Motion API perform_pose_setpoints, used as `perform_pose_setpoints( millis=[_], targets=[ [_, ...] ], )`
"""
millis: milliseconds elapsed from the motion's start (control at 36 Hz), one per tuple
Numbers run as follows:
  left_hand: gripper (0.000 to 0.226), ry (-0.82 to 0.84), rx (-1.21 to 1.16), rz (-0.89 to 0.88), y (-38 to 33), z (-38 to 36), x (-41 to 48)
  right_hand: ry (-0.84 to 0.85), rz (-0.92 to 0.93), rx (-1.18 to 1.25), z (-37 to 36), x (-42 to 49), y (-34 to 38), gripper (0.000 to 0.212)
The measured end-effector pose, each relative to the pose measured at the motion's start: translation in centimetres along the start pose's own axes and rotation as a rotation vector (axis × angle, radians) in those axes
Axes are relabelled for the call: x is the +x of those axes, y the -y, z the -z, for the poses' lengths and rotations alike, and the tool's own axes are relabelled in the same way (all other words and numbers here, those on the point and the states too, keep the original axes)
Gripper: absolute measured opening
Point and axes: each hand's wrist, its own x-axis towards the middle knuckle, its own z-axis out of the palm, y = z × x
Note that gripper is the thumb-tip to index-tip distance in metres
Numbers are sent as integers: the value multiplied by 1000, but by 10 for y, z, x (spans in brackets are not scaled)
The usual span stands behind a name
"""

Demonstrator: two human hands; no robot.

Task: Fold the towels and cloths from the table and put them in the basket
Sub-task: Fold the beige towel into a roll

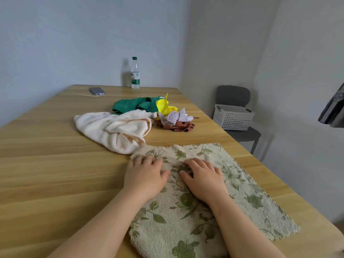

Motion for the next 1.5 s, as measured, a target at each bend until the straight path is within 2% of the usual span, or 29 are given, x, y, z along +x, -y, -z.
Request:
perform_pose_setpoints(
  millis=[56,111,139,194,222,278,333,472,583,667,750,778,833,889,972,1056,1139,1222,1306,1389,1444,1500],
  targets=[
    [67,58,45,187,10,2,0,7,-7,-2,0,0,-1,48],
    [69,14,57,261,16,7,-2,4,-14,-5,0,1,-1,48],
    [66,-43,56,236,16,9,-4,1,-18,-6,0,1,-1,48],
    [60,-124,23,75,11,11,-7,-2,-20,-7,-1,1,-1,48],
    [57,-100,1,-24,6,12,-8,-3,-18,-9,-1,1,-1,48],
    [57,50,-11,-153,-5,7,-11,-6,-16,-17,0,0,-3,48],
    [61,160,23,-182,-9,0,-11,-2,-16,-25,1,0,-7,49],
    [65,159,57,-191,-13,-4,-5,45,-25,-28,14,-9,-23,50],
    [65,142,31,-201,-19,-5,-5,-95,-214,-20,27,-33,-46,39],
    [61,39,-28,-201,-23,-2,-7,-150,-382,-51,35,-54,-63,41],
    [44,-234,-95,-212,-24,5,-17,-151,-513,-75,44,-71,-77,45],
    [38,-277,-133,-209,-23,9,-20,-161,-549,-84,47,-75,-81,43],
    [32,-203,-261,-178,-19,18,-28,-176,-603,-113,50,-80,-87,38],
    [28,-23,-369,-164,-17,23,-35,-183,-644,-106,51,-81,-92,41],
    [32,170,-310,-205,-15,18,-38,-172,-679,-16,52,-76,-96,38],
    [47,165,-260,-242,-15,10,-39,-116,-691,134,54,-67,-100,24],
    [45,124,-310,-242,-13,5,-41,-127,-700,374,62,-61,-96,13],
    [36,55,-547,-191,-12,4,-41,-165,-644,545,73,-55,-81,16],
    [28,-55,-823,-92,-8,5,-35,-183,-507,637,86,-46,-46,23],
    [21,-178,-1177,111,3,8,-24,-130,-358,717,95,-37,-6,28],
    [22,-183,-1506,264,12,12,-17,-112,-280,750,96,-29,22,28],
    [20,-152,-1737,373,19,16,-14,-66,-188,770,91,-24,47,26]
  ],
)
